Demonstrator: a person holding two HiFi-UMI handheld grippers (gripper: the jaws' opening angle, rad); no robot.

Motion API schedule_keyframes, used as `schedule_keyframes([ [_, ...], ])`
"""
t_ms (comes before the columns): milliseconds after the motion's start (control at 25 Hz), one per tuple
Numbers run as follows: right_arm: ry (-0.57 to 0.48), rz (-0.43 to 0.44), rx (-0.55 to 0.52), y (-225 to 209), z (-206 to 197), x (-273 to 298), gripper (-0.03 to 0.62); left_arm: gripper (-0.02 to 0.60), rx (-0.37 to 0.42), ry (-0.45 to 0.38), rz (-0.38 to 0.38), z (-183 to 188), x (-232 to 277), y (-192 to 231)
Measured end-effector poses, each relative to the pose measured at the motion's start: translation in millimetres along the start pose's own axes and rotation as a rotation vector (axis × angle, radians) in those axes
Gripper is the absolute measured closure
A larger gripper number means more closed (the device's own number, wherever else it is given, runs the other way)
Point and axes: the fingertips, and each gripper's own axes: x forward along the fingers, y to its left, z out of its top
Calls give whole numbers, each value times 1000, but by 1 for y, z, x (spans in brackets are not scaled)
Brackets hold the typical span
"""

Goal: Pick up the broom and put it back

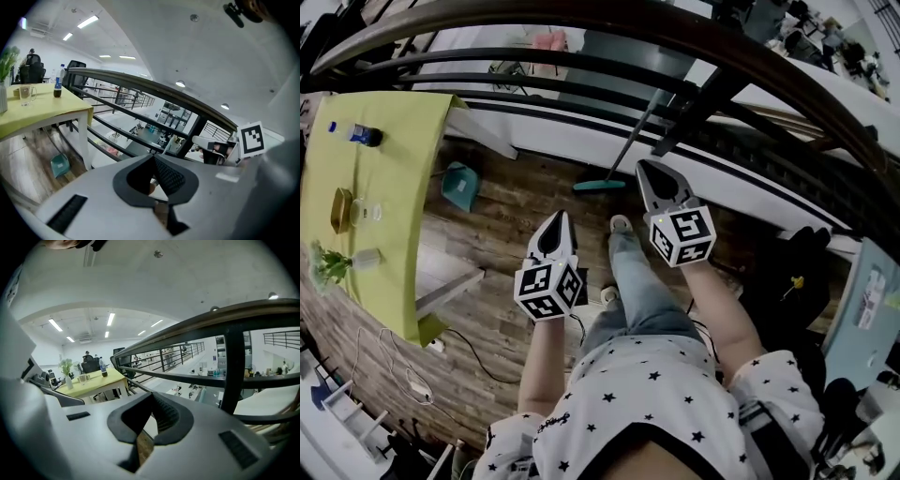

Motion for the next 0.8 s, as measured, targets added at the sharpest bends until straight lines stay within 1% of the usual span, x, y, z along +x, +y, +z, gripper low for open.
schedule_keyframes([
  [400, 25, -47, 14, -58, -24, 52, 600, 569, 0, 38, 9, -8, 49, 7],
  [640, 42, -98, 27, -102, -44, 86, 600, 569, 16, 58, 4, -15, 76, 5],
  [800, 52, -131, 38, -130, -55, 107, 600, 569, 9, 67, 14, -16, 90, 12],
])
